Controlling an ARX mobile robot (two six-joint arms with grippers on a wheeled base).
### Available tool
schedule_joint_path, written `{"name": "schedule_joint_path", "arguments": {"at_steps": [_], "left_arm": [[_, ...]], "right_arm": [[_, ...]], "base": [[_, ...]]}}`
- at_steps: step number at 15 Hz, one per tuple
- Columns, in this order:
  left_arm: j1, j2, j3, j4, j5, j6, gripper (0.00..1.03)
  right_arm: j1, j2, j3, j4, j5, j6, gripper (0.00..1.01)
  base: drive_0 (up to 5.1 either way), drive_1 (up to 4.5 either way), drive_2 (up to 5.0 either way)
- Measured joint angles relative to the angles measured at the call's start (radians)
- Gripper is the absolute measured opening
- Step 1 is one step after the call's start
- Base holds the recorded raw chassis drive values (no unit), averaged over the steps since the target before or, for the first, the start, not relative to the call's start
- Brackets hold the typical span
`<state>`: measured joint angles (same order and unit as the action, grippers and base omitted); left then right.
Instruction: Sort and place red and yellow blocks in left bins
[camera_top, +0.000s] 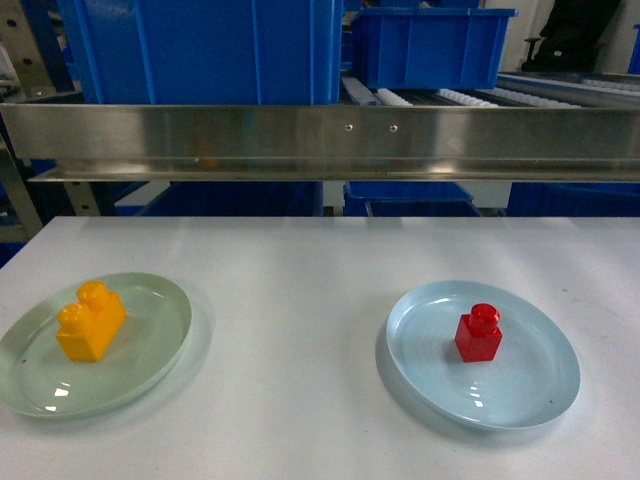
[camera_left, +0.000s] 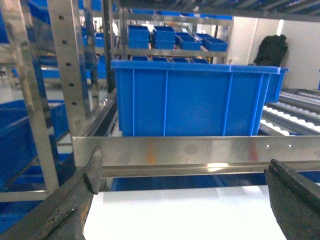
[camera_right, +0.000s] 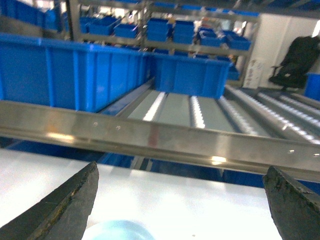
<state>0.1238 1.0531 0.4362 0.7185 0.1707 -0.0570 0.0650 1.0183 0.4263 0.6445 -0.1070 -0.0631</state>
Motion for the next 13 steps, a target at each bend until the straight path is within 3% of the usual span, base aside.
{"name": "schedule_joint_path", "arguments": {"at_steps": [2, 3, 4, 6, 8, 11, 13], "left_arm": [[-0.008, 0.229, 0.101, 0.042, -0.011, 0.003, 0.98], [-0.039, 0.525, 0.245, 0.146, -0.008, 0.006, 0.98], [-0.040, 0.584, 0.246, 0.135, -0.011, 0.004, 0.98], [-0.043, 0.591, 0.230, 0.142, -0.010, 0.004, 0.98], [-0.040, 0.578, 0.238, 0.141, -0.013, 0.004, 0.98], [-0.040, 0.578, 0.238, 0.142, -0.013, 0.004, 0.98], [-0.040, 0.578, 0.238, 0.142, -0.013, 0.004, 0.98]], "right_arm": [[0.034, 0.198, 0.096, 0.020, -0.016, -0.012, 0.98], [0.060, 0.477, 0.237, 0.014, -0.047, -0.010, 0.98], [0.075, 0.554, 0.256, -0.006, -0.057, -0.019, 0.98], [0.087, 0.649, 0.269, -0.009, -0.056, -0.058, 0.98], [0.083, 0.716, 0.277, -0.008, -0.078, -0.074, 0.98], [0.071, 0.803, 0.283, 0.003, -0.084, -0.069, 0.98], [0.073, 0.882, 0.310, 0.019, -0.060, -0.065, 0.98]], "base": [[0.0, 0.00, 0.0], [0.0, 0.00, 0.0], [0.0, 0.00, 0.0], [0.0, 0.00, 0.0], [0.0, 0.00, 0.0], [0.0, 0.00, 0.0], [0.0, 0.00, 0.0]]}}
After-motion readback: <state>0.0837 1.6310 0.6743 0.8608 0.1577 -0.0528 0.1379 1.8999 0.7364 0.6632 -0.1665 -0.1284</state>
